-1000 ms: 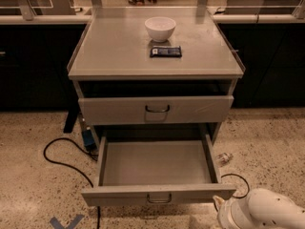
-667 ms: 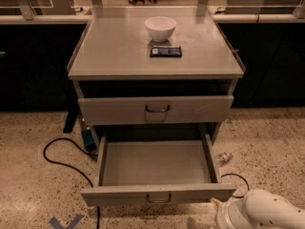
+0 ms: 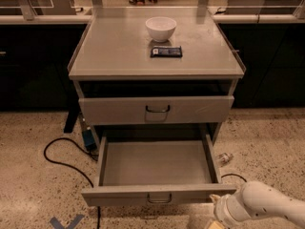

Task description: Close middle drawer

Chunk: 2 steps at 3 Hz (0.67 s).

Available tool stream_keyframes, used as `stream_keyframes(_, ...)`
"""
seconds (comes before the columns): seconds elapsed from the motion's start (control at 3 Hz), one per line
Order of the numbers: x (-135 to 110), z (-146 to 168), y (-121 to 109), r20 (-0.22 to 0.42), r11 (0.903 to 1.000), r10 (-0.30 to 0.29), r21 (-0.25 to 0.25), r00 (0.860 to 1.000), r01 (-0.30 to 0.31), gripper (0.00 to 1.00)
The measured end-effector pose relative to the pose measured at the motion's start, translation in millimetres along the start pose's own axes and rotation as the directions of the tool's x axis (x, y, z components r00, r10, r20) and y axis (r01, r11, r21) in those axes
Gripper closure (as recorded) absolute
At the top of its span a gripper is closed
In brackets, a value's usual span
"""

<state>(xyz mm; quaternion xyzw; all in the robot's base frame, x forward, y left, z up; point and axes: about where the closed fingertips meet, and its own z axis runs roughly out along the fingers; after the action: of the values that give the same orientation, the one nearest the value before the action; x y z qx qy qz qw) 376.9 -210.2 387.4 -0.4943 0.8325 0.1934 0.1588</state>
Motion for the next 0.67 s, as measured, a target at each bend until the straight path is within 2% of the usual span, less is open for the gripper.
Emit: stream_keyframes(0.67, -15.0, 36.6, -48.5, 0.005, 0.9987, 0.025, -0.044, 1.0, -0.025, 0.0)
